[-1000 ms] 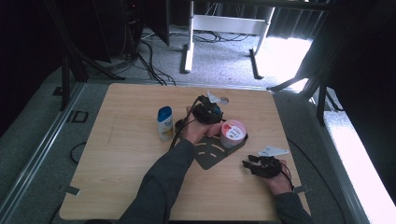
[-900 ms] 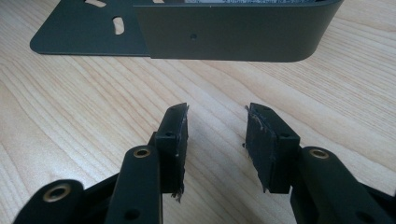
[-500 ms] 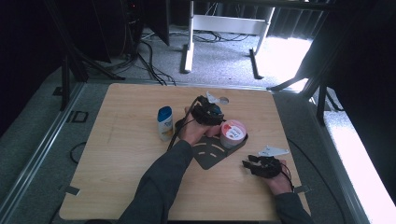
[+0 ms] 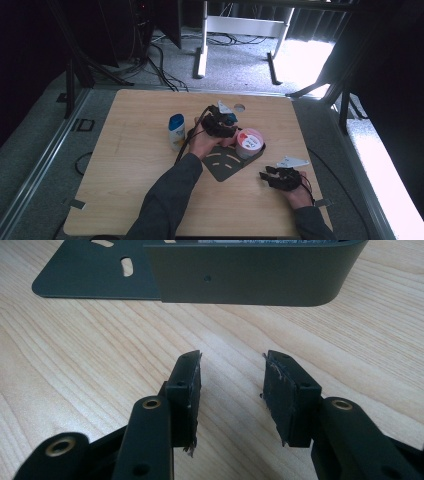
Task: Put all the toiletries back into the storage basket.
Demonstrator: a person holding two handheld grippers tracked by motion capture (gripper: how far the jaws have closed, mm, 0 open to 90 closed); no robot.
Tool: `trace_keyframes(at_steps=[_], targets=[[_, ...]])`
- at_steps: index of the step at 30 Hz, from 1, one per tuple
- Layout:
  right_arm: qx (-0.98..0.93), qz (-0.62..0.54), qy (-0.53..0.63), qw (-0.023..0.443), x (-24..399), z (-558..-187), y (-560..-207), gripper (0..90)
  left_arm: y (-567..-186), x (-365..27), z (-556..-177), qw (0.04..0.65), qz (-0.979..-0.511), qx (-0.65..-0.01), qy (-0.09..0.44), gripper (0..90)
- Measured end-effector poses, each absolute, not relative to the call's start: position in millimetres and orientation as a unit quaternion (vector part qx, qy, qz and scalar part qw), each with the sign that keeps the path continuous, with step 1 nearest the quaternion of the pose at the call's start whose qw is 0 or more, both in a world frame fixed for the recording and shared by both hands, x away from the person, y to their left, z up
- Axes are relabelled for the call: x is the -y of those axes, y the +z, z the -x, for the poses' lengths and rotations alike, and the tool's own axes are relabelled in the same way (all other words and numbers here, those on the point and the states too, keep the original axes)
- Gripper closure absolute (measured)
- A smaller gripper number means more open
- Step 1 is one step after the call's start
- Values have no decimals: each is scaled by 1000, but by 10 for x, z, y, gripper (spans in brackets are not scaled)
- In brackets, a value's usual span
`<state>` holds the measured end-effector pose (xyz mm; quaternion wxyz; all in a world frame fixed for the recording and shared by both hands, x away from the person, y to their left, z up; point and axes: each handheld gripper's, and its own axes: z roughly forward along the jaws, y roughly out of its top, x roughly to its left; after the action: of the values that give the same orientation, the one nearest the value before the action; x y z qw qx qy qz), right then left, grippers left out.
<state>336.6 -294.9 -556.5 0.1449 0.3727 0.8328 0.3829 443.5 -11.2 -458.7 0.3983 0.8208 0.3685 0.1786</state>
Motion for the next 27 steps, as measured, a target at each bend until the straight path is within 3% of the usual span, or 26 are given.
trace_keyframes(at_steps=[27], targets=[[-832,-373,383,145,2949,-3364,-5566,579,-4373,-125,-4167,413,-827,-340,170,426]])
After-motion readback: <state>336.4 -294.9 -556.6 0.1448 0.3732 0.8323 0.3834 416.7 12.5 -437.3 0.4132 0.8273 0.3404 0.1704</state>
